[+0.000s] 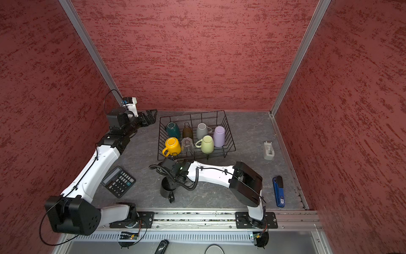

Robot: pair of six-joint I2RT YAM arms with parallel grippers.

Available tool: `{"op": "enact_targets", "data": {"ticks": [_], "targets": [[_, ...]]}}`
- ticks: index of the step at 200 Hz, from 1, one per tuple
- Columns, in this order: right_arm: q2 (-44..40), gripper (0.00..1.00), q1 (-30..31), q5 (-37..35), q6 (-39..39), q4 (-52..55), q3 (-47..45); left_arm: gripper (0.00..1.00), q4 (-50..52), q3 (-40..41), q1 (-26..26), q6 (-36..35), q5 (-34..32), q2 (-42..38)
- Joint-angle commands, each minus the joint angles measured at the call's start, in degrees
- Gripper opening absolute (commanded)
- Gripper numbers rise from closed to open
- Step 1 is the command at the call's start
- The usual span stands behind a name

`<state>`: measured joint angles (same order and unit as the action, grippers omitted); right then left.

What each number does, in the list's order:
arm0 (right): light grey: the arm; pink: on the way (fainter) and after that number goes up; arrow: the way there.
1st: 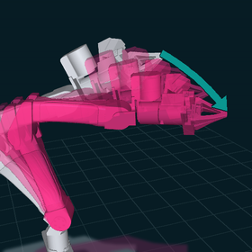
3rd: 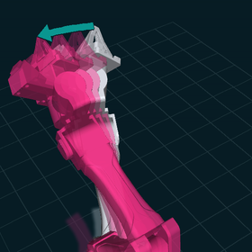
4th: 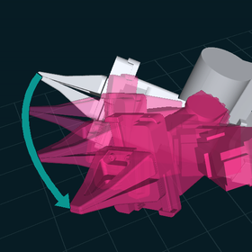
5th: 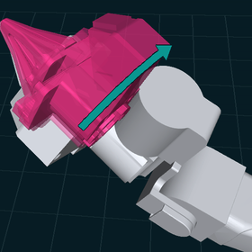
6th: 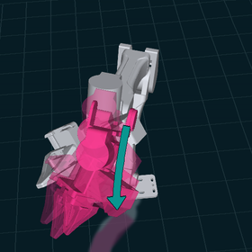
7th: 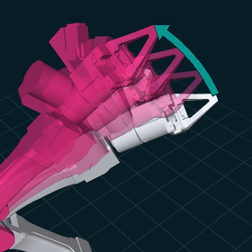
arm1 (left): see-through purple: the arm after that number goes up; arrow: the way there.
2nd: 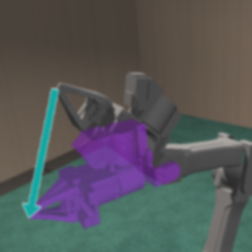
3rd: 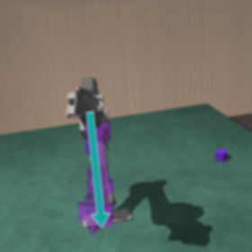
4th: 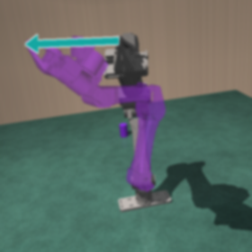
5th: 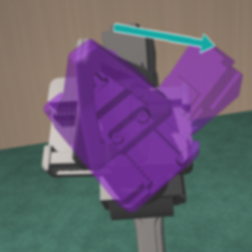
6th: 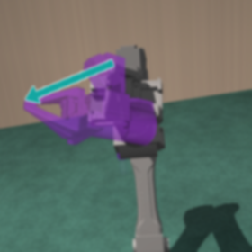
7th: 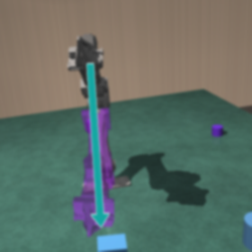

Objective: Load cups into a dish rack
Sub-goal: Pick up the cup from the bottom-center of the table.

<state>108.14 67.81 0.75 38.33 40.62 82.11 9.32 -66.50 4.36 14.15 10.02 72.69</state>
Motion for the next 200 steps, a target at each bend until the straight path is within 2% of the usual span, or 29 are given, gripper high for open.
{"op": "enact_targets", "data": {"ticks": [1,13,38,72,124,172,200], "targets": [[-0.95,0.03,0.48,-1.98,-0.11,-0.08,1.26,1.00,-1.89,0.83,-0.48,-0.01,-1.28,-1.45],[-1.86,0.00,0.39,-2.08,-0.37,-0.25,1.08,1.00,-3.44,1.78,-0.50,-0.09,-1.14,-2.04],[-5.66,0.00,-0.75,-1.49,-0.73,-0.70,-0.04,1.00,-8.39,4.61,-0.58,0.35,-0.01,-4.13],[-16.15,0.00,-5.01,-0.54,-1.66,-3.17,-4.05,1.00,-16.30,7.81,-0.75,0.07,7.53,-6.04],[-31.80,0.00,-16.99,5.24,-3.69,-8.03,-9.00,1.00,-25.73,10.91,0.86,-1.60,17.37,-6.31],[-39.67,0.00,-28.73,12.95,-5.15,-14.13,-12.77,1.00,-30.00,12.91,7.30,-11.96,21.58,-5.42],[-41.58,0.00,-34.39,15.13,-8.24,-15.69,-13.81,1.00,-33.23,12.19,7.68,-9.30,29.39,-2.98]]}}
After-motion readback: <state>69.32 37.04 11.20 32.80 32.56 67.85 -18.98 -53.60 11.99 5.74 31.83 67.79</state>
